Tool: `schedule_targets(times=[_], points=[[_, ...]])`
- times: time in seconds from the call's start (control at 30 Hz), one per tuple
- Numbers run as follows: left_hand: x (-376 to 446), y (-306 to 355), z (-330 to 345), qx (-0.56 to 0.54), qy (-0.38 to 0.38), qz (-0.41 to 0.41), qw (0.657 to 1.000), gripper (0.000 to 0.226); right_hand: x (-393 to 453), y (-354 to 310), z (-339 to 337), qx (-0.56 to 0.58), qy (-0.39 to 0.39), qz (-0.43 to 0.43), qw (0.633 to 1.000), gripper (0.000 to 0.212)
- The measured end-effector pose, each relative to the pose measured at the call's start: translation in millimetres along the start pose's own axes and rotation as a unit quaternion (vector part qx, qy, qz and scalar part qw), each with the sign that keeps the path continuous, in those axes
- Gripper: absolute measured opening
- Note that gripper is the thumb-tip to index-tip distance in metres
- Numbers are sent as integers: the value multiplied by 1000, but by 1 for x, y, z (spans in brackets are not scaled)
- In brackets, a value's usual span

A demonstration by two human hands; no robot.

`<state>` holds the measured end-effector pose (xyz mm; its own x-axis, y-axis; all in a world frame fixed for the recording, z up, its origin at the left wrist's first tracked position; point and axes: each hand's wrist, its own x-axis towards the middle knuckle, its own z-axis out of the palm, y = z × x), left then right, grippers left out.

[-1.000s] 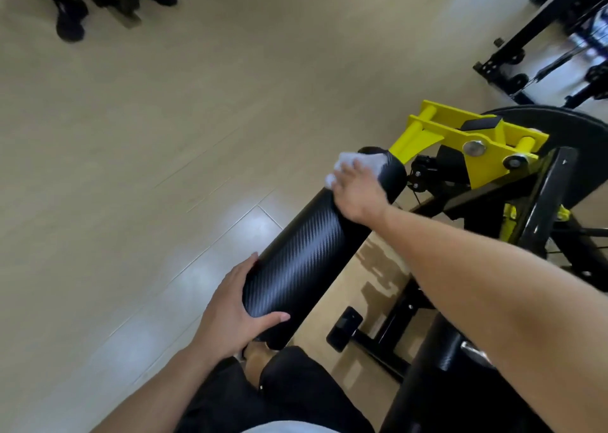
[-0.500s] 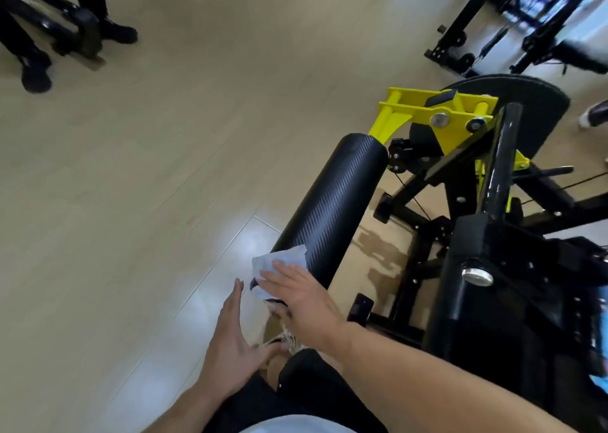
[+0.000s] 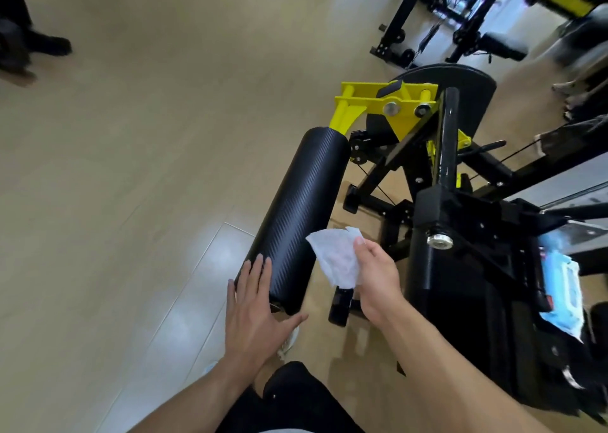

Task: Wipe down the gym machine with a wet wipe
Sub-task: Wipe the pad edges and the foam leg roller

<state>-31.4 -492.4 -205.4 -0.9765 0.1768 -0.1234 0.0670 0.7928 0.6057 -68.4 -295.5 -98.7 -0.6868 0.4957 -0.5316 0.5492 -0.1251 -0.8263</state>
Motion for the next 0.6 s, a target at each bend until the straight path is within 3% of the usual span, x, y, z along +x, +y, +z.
schedule_targets(times=[0.17, 0.37, 0.53, 0.6], points=[[10, -13, -14, -106, -33, -57, 992, 124, 2, 2, -2, 48, 12, 33, 998, 29], [16, -33, -26, -176, -74, -93, 977, 122, 3, -10, 15, 109, -31, 104, 988, 42], [15, -36, -29, -206, -86, -110, 969, 120, 1, -20, 36, -15, -159, 137, 978, 32], [15, -36, -28, -216, -86, -114, 966, 120, 3, -21, 47, -132, -165, 92, 973, 25]])
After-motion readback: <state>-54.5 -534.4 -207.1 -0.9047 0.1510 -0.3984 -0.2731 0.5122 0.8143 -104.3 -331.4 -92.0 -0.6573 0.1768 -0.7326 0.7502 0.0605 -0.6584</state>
